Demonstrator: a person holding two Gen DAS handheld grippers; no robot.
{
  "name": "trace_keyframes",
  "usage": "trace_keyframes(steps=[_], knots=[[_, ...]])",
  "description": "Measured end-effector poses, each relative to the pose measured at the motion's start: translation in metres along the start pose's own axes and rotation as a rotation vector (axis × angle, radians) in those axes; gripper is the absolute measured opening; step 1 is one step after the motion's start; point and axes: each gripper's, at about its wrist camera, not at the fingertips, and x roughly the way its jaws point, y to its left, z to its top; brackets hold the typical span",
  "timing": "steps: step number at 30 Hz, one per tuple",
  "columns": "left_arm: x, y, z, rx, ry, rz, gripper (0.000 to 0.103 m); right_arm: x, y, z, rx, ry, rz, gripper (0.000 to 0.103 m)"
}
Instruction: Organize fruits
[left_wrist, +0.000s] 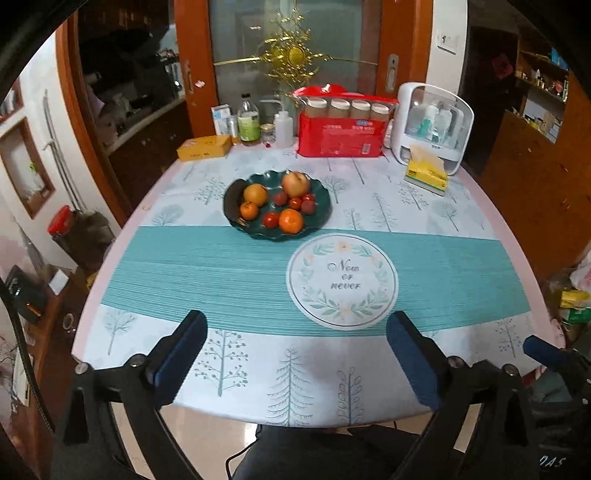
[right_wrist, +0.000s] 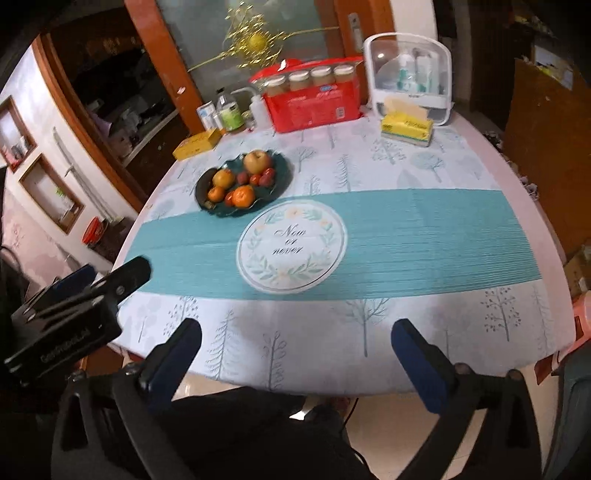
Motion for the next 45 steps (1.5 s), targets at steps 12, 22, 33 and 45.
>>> trace_keyframes(steps=[12,22,33,45], knots=[[-0.008,0.000,0.001,-0.008,-0.022,0.033,0.102,-0.006,0.007,0.000,-0.031,-0.049,0.008,0.103],[-0.006,0.000,0.001,-0.010,-0.018,0.032,0.102,-0.005,0.007,0.002,-0.032,-0.055,0.008,0.103],[-0.002,0.000,0.009,-0.013,-0.027,0.025,0.102,0.004,0.007,0.007,-0.018,-0.049,0.024,0.103],[0.005,-0.005,0.014,-0.015,-0.025,0.019,0.102,0.006,0.006,0.008,-0.006,-0.043,0.034,0.103]])
